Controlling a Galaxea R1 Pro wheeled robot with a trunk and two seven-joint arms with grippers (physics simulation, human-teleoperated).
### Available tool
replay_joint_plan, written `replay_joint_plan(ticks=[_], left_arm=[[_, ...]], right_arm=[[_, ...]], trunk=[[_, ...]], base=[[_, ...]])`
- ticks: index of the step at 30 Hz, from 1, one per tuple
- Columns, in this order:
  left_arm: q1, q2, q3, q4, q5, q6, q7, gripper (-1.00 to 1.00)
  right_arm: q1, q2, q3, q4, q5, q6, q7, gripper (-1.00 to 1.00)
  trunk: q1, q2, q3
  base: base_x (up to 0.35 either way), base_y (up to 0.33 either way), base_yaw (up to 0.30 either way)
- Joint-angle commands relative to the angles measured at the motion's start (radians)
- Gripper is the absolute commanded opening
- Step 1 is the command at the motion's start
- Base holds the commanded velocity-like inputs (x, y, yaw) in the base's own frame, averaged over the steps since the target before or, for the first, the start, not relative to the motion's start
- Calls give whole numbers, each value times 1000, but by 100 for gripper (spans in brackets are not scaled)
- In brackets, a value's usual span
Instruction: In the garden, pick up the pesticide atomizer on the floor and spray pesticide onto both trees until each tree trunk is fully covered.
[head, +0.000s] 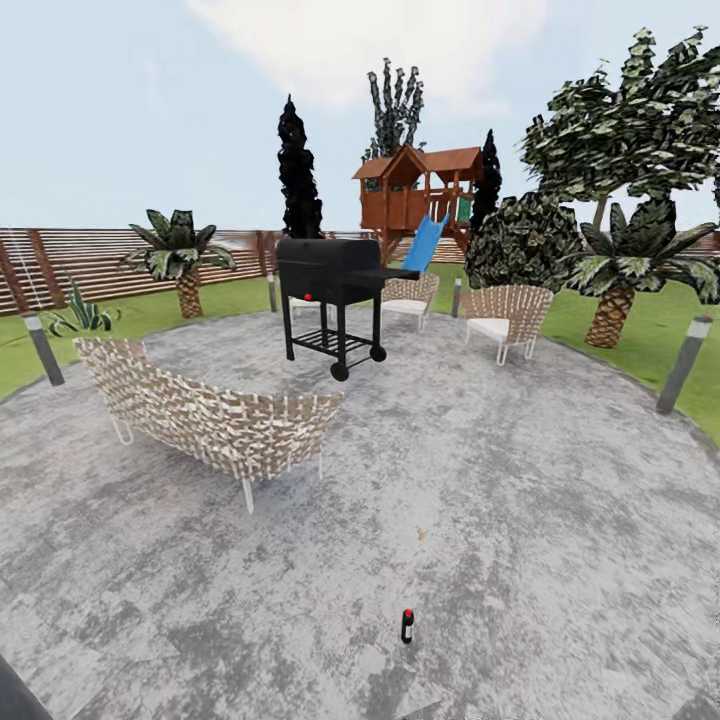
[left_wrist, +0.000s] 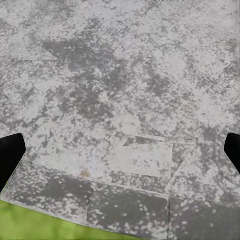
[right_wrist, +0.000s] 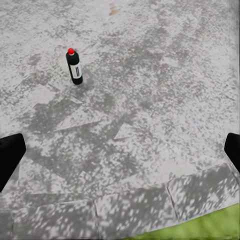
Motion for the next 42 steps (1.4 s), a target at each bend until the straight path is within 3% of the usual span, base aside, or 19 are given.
replay_joint_plan(ticks=[1, 13, 21, 30, 42], left_arm=[[-1, 0, -1, 1, 4, -3, 1, 100], [-1, 0, -1, 1, 4, -3, 1, 100], [-1, 0, -1, 1, 3, -3, 1, 100], [0, 0, -1, 1, 3, -3, 1, 100], [0, 0, -1, 1, 3, -3, 1, 100]], right_arm=[[-1, 0, 0, 1, 1, -3, -1, 100], [-1, 0, 0, 1, 0, -3, -1, 100], [-1, 0, 0, 0, 0, -3, 0, 100], [-1, 2, 0, -5, 0, -2, 0, 100], [-1, 2, 0, -5, -1, -3, 0, 100]], trunk=[[0, -1, -1], [0, -1, -1], [0, -1, -1], [0, -1, -1], [0, -1, -1]], base=[[0, 304, -267], [0, 294, -267], [0, 9, -253], [0, 0, -35], [0, 0, -275]])
